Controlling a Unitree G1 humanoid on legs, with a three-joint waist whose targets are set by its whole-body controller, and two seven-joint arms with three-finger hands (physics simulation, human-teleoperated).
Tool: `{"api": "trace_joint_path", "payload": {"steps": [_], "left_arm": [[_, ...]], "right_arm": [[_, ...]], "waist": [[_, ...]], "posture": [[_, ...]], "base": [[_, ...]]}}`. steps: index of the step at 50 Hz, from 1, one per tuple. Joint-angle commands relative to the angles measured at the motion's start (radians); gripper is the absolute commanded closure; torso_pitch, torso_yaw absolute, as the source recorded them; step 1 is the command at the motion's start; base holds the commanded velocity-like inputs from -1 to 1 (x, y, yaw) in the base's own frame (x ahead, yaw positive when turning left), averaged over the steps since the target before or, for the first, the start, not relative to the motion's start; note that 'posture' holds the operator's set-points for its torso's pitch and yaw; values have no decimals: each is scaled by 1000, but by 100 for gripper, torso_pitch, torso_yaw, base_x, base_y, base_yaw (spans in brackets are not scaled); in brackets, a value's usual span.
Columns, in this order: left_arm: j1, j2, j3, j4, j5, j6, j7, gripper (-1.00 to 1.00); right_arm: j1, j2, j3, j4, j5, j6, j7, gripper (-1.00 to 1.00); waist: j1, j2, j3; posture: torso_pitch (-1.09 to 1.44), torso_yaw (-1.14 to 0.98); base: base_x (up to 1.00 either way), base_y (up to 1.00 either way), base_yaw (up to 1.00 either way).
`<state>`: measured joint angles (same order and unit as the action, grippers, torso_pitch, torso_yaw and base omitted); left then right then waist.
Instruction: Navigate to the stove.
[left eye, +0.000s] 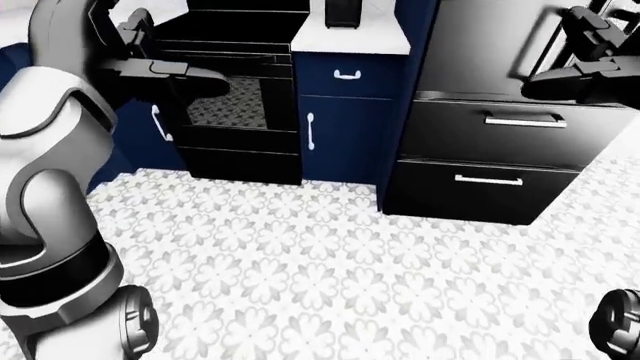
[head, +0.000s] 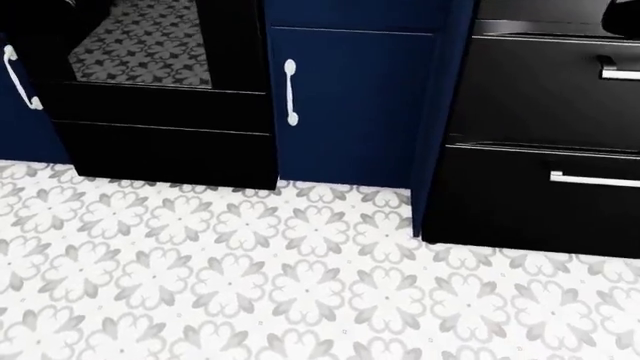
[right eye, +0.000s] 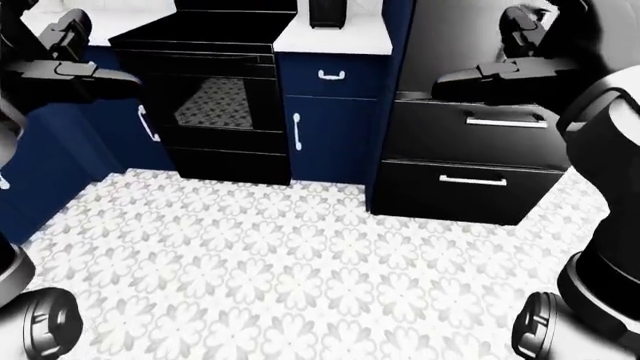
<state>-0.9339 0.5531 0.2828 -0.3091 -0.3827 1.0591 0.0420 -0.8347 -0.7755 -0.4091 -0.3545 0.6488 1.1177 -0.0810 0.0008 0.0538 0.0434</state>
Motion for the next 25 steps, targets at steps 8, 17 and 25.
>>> {"api": "trace_joint_path", "payload": {"steps": [8, 17, 25], "left_arm": [[-27, 10, 9, -11, 8, -29, 3, -100], [-26, 7, 7, -8, 10, -32, 2, -100], [-28, 10, 11, -5, 8, -31, 2, -100]], "right_arm": [[-22, -21, -10, -17, 8, -23, -1, -100], [-23, -20, -5, -10, 2, -31, 0, -100], [-24, -9, -11, -10, 7, -30, -7, -100]], "waist": [[-1, -35, -21], [5, -129, -28], [-8, -72, 16]], "posture": [[0, 0], [0, 0], [0, 0]], "base": [[0, 0, -13], [0, 0, -38], [0, 0, -10]]}}
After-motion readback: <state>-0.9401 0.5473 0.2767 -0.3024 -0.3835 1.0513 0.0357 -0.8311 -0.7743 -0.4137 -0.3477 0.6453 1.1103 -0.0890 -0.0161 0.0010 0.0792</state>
